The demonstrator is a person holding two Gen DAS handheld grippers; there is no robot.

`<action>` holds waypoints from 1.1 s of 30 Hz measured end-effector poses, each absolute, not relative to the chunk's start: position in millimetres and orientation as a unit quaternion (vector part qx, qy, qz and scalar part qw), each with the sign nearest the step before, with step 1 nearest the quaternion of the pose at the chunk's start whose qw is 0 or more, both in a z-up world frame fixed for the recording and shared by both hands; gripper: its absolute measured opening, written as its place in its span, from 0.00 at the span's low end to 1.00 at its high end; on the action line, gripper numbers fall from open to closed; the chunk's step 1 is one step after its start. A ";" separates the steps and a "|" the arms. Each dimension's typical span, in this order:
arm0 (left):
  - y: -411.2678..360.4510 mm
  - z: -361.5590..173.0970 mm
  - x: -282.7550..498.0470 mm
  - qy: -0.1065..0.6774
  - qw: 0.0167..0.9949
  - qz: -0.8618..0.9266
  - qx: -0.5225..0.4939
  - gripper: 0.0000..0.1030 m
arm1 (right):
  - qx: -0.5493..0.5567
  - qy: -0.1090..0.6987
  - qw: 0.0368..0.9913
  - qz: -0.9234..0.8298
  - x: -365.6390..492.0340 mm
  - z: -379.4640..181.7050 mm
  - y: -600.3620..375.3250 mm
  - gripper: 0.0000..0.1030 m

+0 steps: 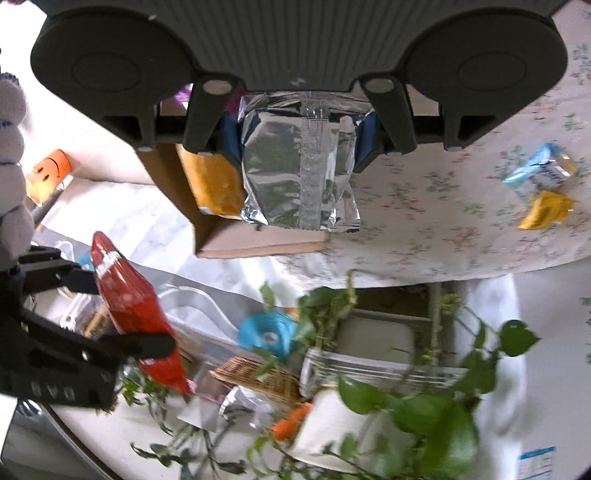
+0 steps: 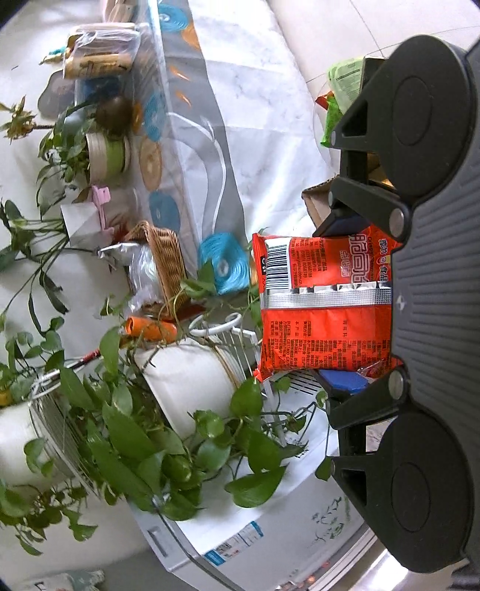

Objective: Organize snacks
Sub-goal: 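Carry the silver foil and orange-red packs over the cardboard box, then open both grippers to drop the silver and orange-red packs into the box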

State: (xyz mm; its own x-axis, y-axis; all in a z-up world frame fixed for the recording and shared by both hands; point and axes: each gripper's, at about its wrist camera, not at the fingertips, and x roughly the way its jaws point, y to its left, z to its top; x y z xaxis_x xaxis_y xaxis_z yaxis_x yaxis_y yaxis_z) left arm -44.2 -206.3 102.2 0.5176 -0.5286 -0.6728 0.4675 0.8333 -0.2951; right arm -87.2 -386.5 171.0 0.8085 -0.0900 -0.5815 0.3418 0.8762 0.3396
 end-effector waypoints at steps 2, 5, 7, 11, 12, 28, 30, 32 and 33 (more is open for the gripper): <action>-216.3 100.2 -44.2 0.405 0.865 -0.293 -0.038 0.57 | 0.222 0.287 0.924 -0.121 -88.4 170.2 -388.1 0.72; -227.9 97.6 -44.9 0.409 0.863 -0.297 -0.031 0.57 | 0.224 0.290 0.922 -0.125 -89.1 169.9 -388.7 0.72; -235.6 96.3 -44.5 0.410 0.862 -0.296 -0.023 0.57 | 0.224 0.294 0.920 -0.131 -88.9 169.2 -389.5 0.72; -244.7 95.7 -41.6 0.414 0.860 -0.298 -0.018 0.58 | 0.229 0.304 0.913 -0.146 -88.8 166.0 -393.6 0.72; -246.7 95.6 -41.5 0.415 0.859 -0.299 -0.015 0.58 | 0.231 0.308 0.911 -0.149 -88.0 164.5 -394.8 0.72; -250.1 104.5 -45.0 0.398 0.869 -0.292 0.031 0.77 | 0.246 0.314 0.904 -0.158 -84.4 162.7 -394.0 0.83; -247.8 105.0 -46.8 0.397 0.870 -0.291 0.034 0.78 | 0.244 0.313 0.905 -0.154 -83.6 163.1 -392.6 0.84; -245.7 105.1 -46.9 0.396 0.871 -0.290 0.037 0.79 | 0.244 0.313 0.905 -0.152 -82.4 163.2 -391.1 0.84; -243.6 105.2 -47.0 0.395 0.871 -0.289 0.038 0.80 | 0.243 0.314 0.905 -0.151 -81.8 163.1 -390.1 0.85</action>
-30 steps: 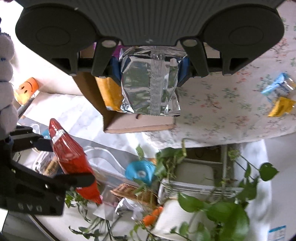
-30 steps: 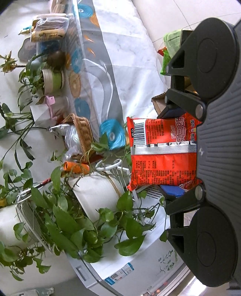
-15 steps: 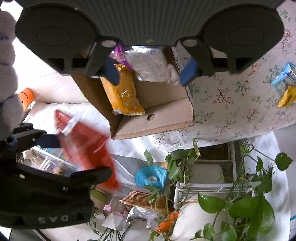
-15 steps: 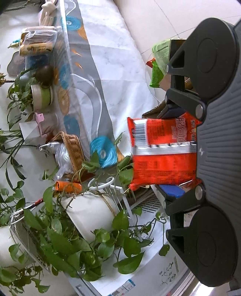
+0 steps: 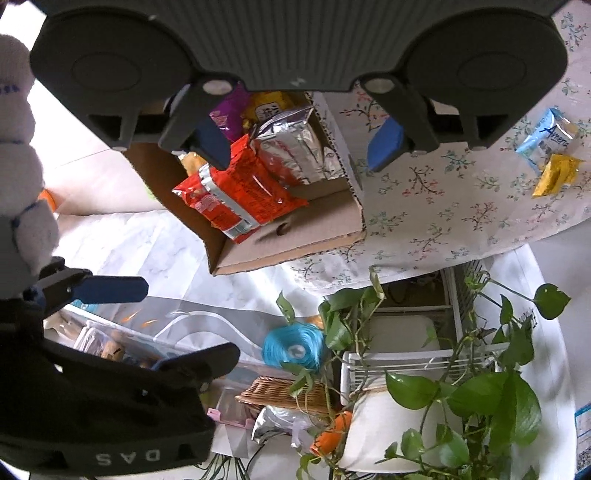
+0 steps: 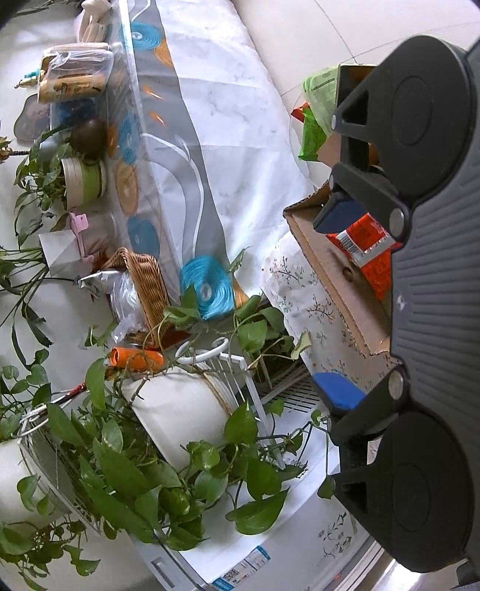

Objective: Organize snacks
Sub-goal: 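Open both grippers to drop the silver and orange-red packs into the box, then move both tools back over the last snack packs on the table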

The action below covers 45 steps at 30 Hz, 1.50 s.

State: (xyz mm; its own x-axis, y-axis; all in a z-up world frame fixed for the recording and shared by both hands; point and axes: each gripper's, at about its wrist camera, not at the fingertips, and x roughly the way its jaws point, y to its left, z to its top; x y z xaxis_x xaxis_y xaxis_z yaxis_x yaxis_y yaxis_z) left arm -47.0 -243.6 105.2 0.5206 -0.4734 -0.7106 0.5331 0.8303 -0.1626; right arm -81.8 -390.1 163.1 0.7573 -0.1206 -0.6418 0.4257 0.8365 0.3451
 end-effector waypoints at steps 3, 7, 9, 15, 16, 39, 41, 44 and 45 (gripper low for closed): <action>-235.3 105.9 -45.9 0.396 0.872 -0.285 0.033 0.83 | 0.239 0.316 0.906 -0.146 -80.4 163.0 -387.7 0.86; -220.1 104.7 -40.0 0.399 0.874 -0.275 0.031 0.84 | 0.235 0.319 0.908 -0.137 -76.9 162.5 -383.5 0.87; -208.8 103.5 -35.6 0.401 0.877 -0.264 0.030 0.85 | 0.230 0.321 0.910 -0.130 -74.1 162.2 -379.9 0.88; -171.8 102.6 -17.5 0.406 0.885 -0.228 0.028 0.86 | 0.218 0.328 0.912 -0.116 -65.5 159.9 -367.1 0.89; -166.5 103.0 -14.8 0.405 0.887 -0.222 0.027 0.86 | 0.216 0.329 0.912 -0.114 -63.9 159.4 -365.1 0.89; -29.7 109.6 56.5 0.382 0.921 -0.062 0.050 0.86 | 0.186 0.359 0.913 -0.063 -37.1 146.9 -315.8 0.90; -24.8 103.5 63.5 0.383 0.920 -0.065 0.044 0.87 | 0.187 0.363 0.911 -0.056 -34.5 144.6 -310.3 0.90; -18.2 87.5 75.3 0.395 0.916 -0.063 0.019 0.86 | 0.183 0.372 0.909 -0.043 -29.6 139.4 -299.6 0.90; -16.5 81.6 80.4 0.400 0.914 -0.064 0.011 0.86 | 0.178 0.375 0.909 -0.038 -27.7 137.9 -295.4 0.90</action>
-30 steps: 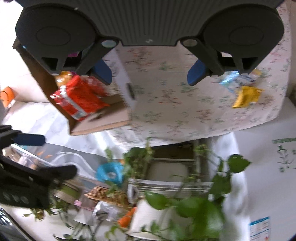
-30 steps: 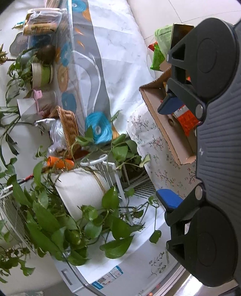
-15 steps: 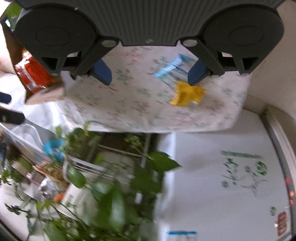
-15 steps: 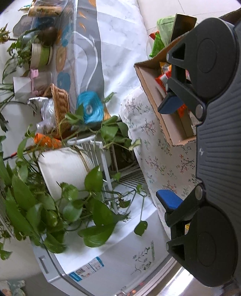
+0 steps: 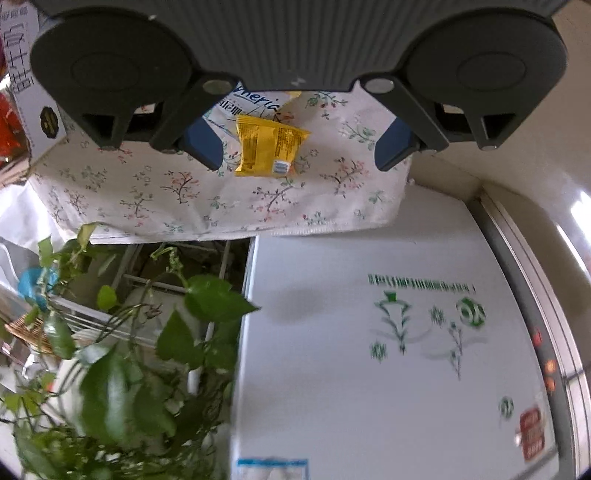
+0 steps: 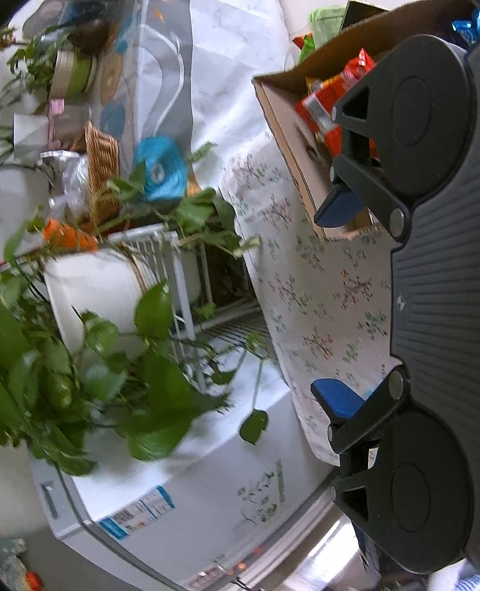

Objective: Organize snacks
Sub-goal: 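Move both tools back over the last snack packs on the table, then grasp the yellow snack pack with the left gripper, then grasp the white Ameria pack with the right gripper while the left holds the yellow pack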

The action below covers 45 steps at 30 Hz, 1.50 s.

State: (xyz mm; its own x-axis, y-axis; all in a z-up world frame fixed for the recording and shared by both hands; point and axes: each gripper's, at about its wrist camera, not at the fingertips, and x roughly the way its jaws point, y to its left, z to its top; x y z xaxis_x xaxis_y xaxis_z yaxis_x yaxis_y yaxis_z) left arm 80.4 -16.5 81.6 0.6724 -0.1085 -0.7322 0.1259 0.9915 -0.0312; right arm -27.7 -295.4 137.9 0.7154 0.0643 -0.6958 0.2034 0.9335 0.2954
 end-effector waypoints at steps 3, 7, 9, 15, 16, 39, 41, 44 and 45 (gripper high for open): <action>-16.8 68.4 91.5 0.406 0.911 -0.075 -0.003 0.86 | 0.160 0.385 0.909 -0.022 -24.1 133.4 -282.4 0.90; -23.1 51.1 109.2 0.413 0.906 -0.094 -0.022 0.86 | 0.134 0.395 0.909 -0.002 -20.9 128.1 -267.0 0.90; -26.4 43.5 117.2 0.412 0.906 -0.098 -0.024 0.86 | 0.123 0.401 0.908 0.003 -20.5 125.0 -261.1 0.90; -38.7 13.0 142.5 0.429 0.897 -0.105 -0.022 0.86 | 0.102 0.413 0.905 0.003 -17.7 118.5 -251.7 0.90; -40.7 8.6 145.8 0.432 0.896 -0.106 -0.019 0.86 | 0.100 0.413 0.905 0.003 -17.7 118.4 -251.3 0.90; -19.9 2.6 77.3 0.499 0.850 -0.154 -0.076 0.50 | 0.164 0.487 0.858 -0.006 4.0 70.8 -232.4 0.90; -12.3 6.0 68.7 0.509 0.845 -0.146 -0.078 0.50 | 0.155 0.491 0.857 0.003 3.8 68.6 -226.3 0.90; -2.5 9.1 60.5 0.516 0.847 -0.116 -0.050 0.50 | 0.143 0.498 0.855 0.019 3.7 64.3 -218.8 0.90; 3.0 10.8 59.4 0.514 0.849 -0.107 -0.050 0.50 | 0.139 0.499 0.855 0.025 4.2 62.8 -216.3 0.90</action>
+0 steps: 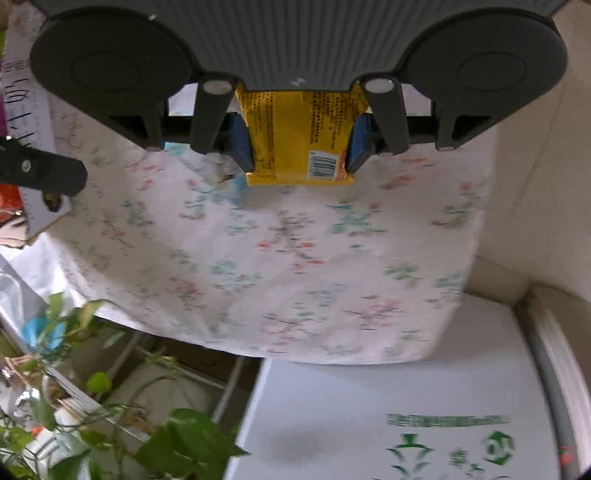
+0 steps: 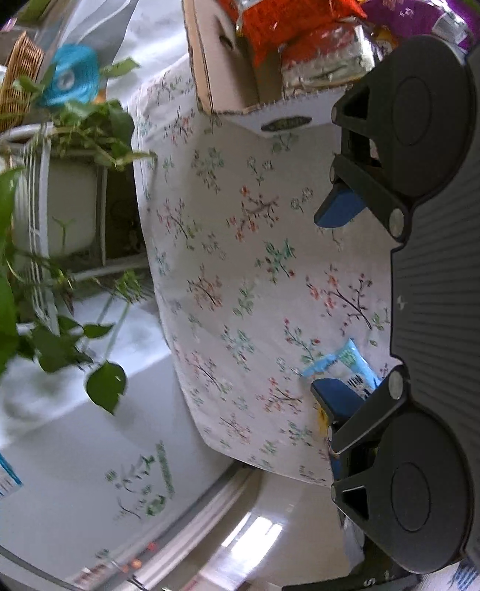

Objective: Organize snacks
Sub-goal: 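Grasp the white Ameria pack with the right gripper while the left holds the yellow pack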

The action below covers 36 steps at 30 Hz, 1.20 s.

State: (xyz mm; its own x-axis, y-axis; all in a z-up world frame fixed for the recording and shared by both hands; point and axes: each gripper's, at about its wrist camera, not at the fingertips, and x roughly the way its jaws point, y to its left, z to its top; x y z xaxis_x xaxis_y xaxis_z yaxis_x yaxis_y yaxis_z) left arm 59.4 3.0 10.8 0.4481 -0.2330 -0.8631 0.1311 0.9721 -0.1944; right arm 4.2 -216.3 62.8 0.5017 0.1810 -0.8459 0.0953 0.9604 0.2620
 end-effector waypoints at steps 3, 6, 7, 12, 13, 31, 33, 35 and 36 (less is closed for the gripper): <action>19.6 14.5 55.8 0.515 0.851 -0.085 -0.059 0.50 | 0.119 0.497 0.858 0.054 4.8 59.0 -204.7 0.90; 34.8 14.0 54.8 0.518 0.848 -0.076 -0.087 0.50 | 0.094 0.494 0.860 0.086 6.6 52.7 -190.6 0.90; 37.3 13.1 54.1 0.520 0.846 -0.074 -0.092 0.50 | 0.084 0.493 0.861 0.095 7.3 50.2 -185.0 0.90; 49.0 8.7 54.0 0.527 0.840 -0.060 -0.112 0.50 | 0.036 0.488 0.861 0.141 9.3 34.3 -160.3 0.89; 51.1 9.4 54.2 0.525 0.841 -0.059 -0.115 0.50 | 0.028 0.486 0.861 0.148 9.1 32.1 -156.1 0.89; 58.2 23.5 51.7 0.513 0.846 -0.068 -0.130 0.50 | -0.080 0.464 0.856 0.213 15.9 4.6 -118.8 0.93; 58.1 24.2 51.3 0.512 0.847 -0.069 -0.127 0.50 | -0.097 0.465 0.855 0.209 15.3 -0.8 -115.1 0.93; 57.4 24.0 51.0 0.513 0.847 -0.068 -0.124 0.50 | -0.106 0.463 0.856 0.203 13.7 -4.0 -112.8 0.93; 57.1 23.7 50.9 0.514 0.846 -0.068 -0.123 0.50 | -0.104 0.461 0.858 0.202 13.6 -4.2 -112.7 0.93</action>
State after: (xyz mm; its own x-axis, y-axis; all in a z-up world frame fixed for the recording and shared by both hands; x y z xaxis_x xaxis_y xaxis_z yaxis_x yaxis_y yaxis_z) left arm 50.9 57.1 23.7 0.4629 -0.2423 -0.8527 -0.0109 0.9603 -0.2788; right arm 13.6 -112.7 -4.2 0.4930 0.2502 -0.8333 -0.4419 0.8970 0.0079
